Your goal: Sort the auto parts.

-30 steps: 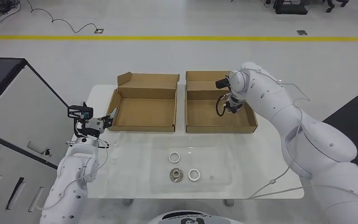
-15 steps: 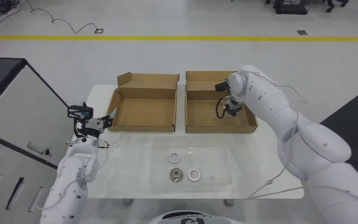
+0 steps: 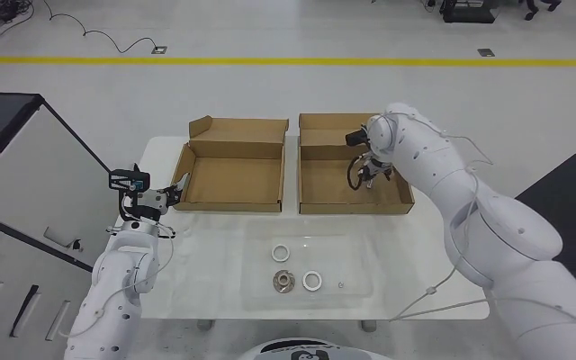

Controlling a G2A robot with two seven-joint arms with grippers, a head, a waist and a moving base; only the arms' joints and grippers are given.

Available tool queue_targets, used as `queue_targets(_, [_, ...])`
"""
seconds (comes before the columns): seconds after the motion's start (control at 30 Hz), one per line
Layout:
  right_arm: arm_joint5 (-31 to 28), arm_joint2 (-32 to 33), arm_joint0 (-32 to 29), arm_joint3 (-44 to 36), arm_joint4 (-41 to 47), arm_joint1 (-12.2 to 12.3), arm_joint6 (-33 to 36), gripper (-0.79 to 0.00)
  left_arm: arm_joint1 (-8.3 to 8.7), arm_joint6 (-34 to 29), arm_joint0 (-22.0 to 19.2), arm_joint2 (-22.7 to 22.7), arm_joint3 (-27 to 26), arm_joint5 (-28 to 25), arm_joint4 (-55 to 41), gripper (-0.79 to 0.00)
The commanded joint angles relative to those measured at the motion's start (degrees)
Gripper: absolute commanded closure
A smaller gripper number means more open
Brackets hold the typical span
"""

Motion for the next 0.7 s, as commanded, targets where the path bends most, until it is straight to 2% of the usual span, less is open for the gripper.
queue_targets(0.0, [-0.31,0.18,0.47,-0.63,-0.58,0.12,0.17,-0.785,0.00,0.00,0.00,0.00,0.00,0.00,0.00,-0.785])
queue_targets(0.17, [-2.69,1.26,1.86,-3.80,-1.70,0.99,1.37,-0.785,0.00,0.00,0.00,0.00,0.00,0.00,0.00,-0.785])
queue_targets(0.3, [-6.73,3.38,2.56,-8.27,-0.45,2.46,3.09,-0.785,0.00,0.00,0.00,0.00,0.00,0.00,0.00,-0.785])
queue_targets(0.53, [-16.32,7.28,1.94,-21.29,-1.76,7.17,9.28,-0.785,0.00,0.00,0.00,0.00,0.00,0.00,0.00,-0.785])
queue_targets(0.63, [-15.30,6.63,0.25,-29.52,-2.95,9.54,10.32,-0.785,0.00,0.00,0.00,0.00,0.00,0.00,0.00,-0.785])
queue_targets(0.67, [-15.30,6.63,0.25,-29.52,-2.95,9.54,10.32,-0.785,0.00,0.00,0.00,0.00,0.00,0.00,0.00,-0.785])
